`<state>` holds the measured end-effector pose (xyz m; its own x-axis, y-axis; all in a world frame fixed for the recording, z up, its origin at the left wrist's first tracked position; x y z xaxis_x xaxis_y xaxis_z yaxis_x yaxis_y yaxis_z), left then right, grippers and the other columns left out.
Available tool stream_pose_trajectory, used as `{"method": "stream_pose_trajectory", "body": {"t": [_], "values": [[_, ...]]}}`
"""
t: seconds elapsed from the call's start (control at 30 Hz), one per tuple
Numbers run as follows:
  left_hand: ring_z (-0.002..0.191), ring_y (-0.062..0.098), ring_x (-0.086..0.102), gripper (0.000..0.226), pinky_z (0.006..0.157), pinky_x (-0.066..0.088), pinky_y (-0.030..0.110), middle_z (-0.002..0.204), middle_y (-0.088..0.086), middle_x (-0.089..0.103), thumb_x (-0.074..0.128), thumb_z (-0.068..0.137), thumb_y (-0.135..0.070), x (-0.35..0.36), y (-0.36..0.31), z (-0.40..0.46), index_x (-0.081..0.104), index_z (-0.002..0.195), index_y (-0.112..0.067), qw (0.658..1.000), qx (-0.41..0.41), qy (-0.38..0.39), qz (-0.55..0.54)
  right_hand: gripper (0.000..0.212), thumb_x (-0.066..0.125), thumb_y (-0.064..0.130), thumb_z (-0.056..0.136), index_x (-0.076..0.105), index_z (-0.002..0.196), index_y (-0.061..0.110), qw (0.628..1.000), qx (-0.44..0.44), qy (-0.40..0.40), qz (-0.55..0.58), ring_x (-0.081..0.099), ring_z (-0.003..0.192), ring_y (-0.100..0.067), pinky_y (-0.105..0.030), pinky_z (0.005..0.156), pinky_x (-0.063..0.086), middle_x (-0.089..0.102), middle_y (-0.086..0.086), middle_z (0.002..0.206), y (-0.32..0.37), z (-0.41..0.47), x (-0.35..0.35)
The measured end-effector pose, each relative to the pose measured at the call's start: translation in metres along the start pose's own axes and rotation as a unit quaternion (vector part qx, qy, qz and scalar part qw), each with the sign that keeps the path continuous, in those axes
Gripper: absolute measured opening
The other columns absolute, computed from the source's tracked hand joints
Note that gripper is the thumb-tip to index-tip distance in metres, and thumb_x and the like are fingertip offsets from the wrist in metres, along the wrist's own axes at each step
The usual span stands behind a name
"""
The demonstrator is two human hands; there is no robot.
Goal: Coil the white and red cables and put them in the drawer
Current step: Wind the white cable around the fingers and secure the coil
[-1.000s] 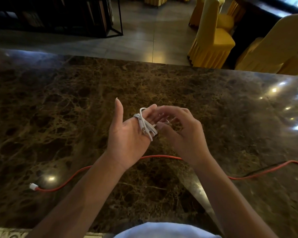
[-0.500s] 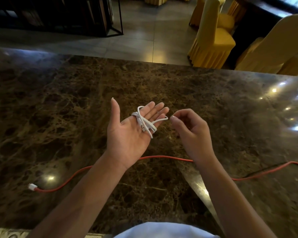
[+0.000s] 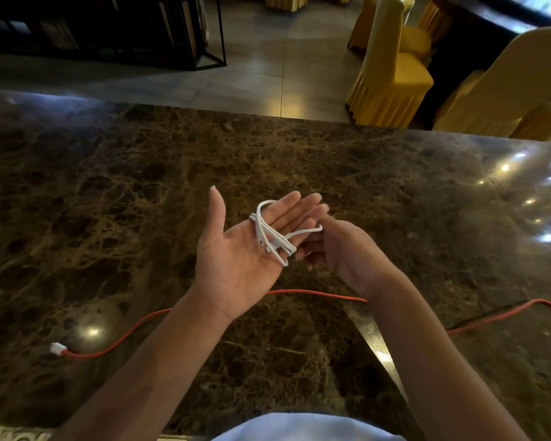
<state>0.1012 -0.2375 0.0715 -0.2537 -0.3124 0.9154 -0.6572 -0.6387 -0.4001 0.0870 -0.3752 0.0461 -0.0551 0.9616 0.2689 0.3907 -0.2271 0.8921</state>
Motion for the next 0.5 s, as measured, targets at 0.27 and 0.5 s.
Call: {"method": "stream_pose_trajectory", "body": {"t": [0.27, 0.5], "values": [[0.145, 0.038, 0.049, 0.056, 0.124, 0.035, 0.046, 0.148, 0.029, 0.055, 0.034, 0.11, -0.034, -0.008, 0.005, 0.003, 0.06, 0.135, 0.009, 0.995, -0.001, -0.026, 0.098, 0.019, 0.052, 0.014, 0.1, 0.07, 0.097, 0.007, 0.979, -0.186, -0.043, 0.073, 0.064, 0.085, -0.014, -0.028, 0.079, 0.053, 0.071, -0.005, 0.095, 0.029, 0.003, -0.01], [0.135, 0.036, 0.059, 0.053, 0.119, 0.041, 0.044, 0.145, 0.03, 0.058, 0.037, 0.111, -0.035, -0.058, 0.005, 0.008, 0.061, 0.132, 0.008, 0.977, -0.014, -0.186, 0.102, 0.018, 0.053, 0.023, 0.101, 0.062, 0.098, 0.007, 0.966, -0.255, 0.007, 0.05, 0.051, 0.075, -0.022, -0.04, 0.077, 0.043, 0.058, -0.004, 0.078, 0.051, -0.017, 0.005]]}}
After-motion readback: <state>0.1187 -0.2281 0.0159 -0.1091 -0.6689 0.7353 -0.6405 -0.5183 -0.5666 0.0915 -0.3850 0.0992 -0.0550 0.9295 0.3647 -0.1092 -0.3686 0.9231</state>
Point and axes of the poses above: each hand's wrist, its own z-axis towards the middle knuckle, its own x-axis out of the palm, y = z × x, the point moved 6 cm from there along z, towards the middle knuckle
